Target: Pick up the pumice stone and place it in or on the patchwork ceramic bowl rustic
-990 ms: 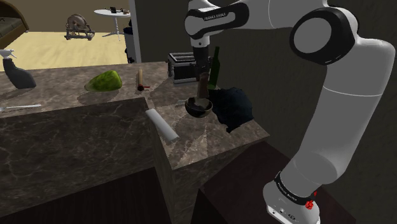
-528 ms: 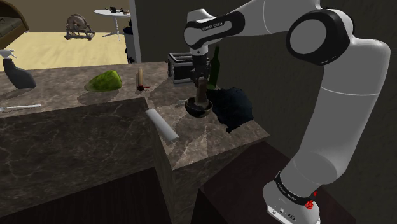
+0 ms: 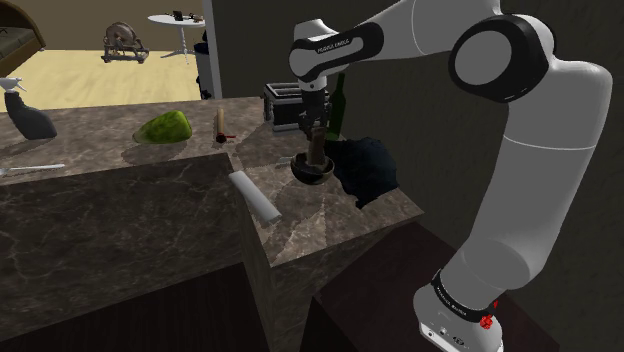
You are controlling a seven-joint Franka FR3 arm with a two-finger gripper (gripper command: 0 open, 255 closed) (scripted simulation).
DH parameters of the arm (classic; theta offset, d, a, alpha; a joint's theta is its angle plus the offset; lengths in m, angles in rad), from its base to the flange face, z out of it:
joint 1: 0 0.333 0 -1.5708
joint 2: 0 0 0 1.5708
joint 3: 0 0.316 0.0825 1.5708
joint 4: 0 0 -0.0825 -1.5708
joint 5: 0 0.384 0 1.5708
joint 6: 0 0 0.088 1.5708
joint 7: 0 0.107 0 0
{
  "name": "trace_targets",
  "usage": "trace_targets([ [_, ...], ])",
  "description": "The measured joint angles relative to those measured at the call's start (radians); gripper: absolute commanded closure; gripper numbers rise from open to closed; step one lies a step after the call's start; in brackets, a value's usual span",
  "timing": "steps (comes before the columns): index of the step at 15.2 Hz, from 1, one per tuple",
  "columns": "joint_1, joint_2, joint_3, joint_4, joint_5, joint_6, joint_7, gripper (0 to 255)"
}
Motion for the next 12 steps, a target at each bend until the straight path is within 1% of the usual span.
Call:
trace_targets([
  [1, 0.0, 0.0, 0.0, 0.0, 0.0, 0.0, 0.0, 0],
  [7, 0.0, 0.0, 0.0, 0.0, 0.0, 0.0, 0.0, 0],
  [12, 0.005, 0.003, 0.003, 0.118, 0.003, -0.113, -0.006, 0],
])
